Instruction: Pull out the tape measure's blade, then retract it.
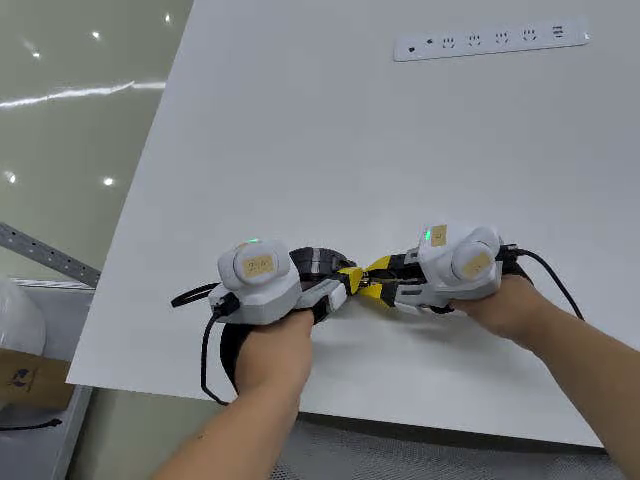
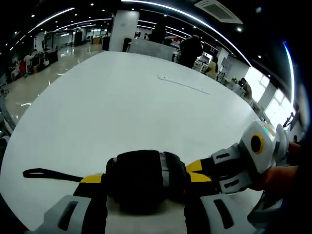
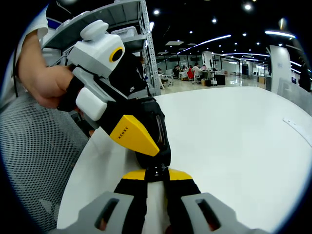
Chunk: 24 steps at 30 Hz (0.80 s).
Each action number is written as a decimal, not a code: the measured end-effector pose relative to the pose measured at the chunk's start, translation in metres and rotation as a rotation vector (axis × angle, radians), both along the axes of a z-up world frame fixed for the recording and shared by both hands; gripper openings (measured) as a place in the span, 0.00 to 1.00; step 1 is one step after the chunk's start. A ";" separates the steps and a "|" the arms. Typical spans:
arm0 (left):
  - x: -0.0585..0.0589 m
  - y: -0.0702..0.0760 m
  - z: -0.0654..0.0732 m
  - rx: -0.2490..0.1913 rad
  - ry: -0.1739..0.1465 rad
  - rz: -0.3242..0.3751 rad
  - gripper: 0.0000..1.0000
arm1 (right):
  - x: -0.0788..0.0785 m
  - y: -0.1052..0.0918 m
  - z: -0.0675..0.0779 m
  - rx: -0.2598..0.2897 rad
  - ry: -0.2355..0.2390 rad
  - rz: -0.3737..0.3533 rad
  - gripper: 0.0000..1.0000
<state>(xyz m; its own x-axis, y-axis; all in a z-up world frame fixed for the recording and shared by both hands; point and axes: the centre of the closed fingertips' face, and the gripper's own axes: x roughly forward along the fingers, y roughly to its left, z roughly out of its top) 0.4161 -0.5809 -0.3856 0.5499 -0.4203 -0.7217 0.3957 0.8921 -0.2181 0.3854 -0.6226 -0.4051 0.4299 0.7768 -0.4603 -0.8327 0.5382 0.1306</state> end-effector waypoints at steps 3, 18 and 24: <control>0.000 0.000 0.000 0.001 -0.001 -0.004 0.62 | 0.000 0.000 0.000 -0.004 -0.001 -0.002 0.13; -0.001 0.001 0.001 -0.006 0.012 -0.016 0.63 | 0.000 0.002 0.001 -0.038 0.004 -0.004 0.14; -0.001 0.002 0.001 -0.022 0.025 -0.031 0.62 | 0.000 0.001 0.002 -0.045 0.007 -0.011 0.16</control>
